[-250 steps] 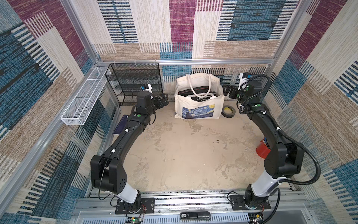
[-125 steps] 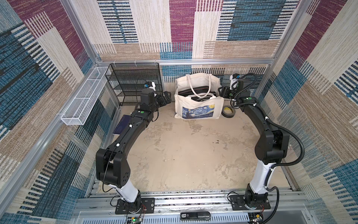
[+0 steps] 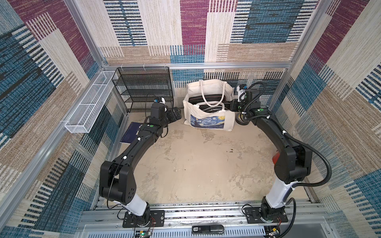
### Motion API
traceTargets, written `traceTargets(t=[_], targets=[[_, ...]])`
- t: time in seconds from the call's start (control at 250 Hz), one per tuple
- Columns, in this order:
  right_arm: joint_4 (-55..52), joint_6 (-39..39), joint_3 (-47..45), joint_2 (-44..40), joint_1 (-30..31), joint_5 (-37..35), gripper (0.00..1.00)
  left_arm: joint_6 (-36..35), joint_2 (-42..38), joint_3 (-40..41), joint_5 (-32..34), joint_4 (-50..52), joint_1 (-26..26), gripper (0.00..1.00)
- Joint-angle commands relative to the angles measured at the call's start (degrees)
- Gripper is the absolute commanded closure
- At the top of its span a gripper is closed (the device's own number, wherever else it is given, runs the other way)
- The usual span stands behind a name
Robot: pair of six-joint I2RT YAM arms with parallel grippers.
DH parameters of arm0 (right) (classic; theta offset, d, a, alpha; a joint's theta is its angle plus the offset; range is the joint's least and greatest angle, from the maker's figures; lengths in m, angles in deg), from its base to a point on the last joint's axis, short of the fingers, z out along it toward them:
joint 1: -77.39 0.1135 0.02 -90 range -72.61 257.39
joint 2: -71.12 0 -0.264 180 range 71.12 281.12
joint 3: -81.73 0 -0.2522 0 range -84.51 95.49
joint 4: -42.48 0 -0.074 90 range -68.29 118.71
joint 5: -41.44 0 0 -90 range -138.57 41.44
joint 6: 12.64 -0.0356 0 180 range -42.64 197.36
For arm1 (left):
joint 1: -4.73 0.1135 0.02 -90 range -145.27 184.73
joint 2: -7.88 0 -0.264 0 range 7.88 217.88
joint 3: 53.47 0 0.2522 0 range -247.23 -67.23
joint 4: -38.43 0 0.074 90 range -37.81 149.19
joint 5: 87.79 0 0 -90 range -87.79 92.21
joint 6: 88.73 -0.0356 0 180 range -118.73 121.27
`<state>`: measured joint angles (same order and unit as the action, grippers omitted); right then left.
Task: Remove the ping pong set from the canvas bag
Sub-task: Move the canvas bag to the center of the board.
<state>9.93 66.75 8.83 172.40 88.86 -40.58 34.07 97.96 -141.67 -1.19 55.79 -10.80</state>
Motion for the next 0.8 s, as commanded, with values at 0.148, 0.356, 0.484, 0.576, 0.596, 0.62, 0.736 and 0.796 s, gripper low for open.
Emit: traceTargets(t=[0.148, 0.356, 0.484, 0.576, 0.596, 0.62, 0.736, 0.796], targets=[[2.8, -1.9, -5.7, -5.4, 4.0, -0.1, 1.00, 8.7, -5.5, 4.3, -4.6, -4.9, -1.5, 0.00], [4.2, -3.7, -8.2, -6.7, 9.3, -1.8, 1.00, 12.7, -6.4, 2.5, -4.1, -3.5, -5.8, 0.00], [4.2, -4.1, -7.8, -6.9, 11.1, -2.2, 1.00, 12.9, -5.2, -0.3, -1.1, 0.7, -7.7, 0.00], [3.9, -4.1, -7.6, -7.3, 12.3, -3.0, 1.00, 13.0, -3.4, -1.6, 1.1, 2.0, -8.5, 0.00], [3.8, -4.0, -7.6, -7.4, 12.5, -3.1, 1.00, 13.2, -3.0, -1.7, 1.1, 2.0, -8.4, 0.00], [3.6, -4.1, -7.5, -7.5, 12.8, -3.3, 1.00, 13.5, -2.3, -2.1, 1.1, 1.9, -8.4, 0.00], [3.7, -4.2, -8.0, -8.3, 13.8, -3.6, 1.00, 14.1, 1.3, -4.6, 0.8, 2.6, -8.9, 0.00], [3.4, -4.2, -8.1, -8.6, 14.2, -3.8, 1.00, 14.1, 2.9, -5.9, 1.4, 3.5, -9.3, 0.00]])
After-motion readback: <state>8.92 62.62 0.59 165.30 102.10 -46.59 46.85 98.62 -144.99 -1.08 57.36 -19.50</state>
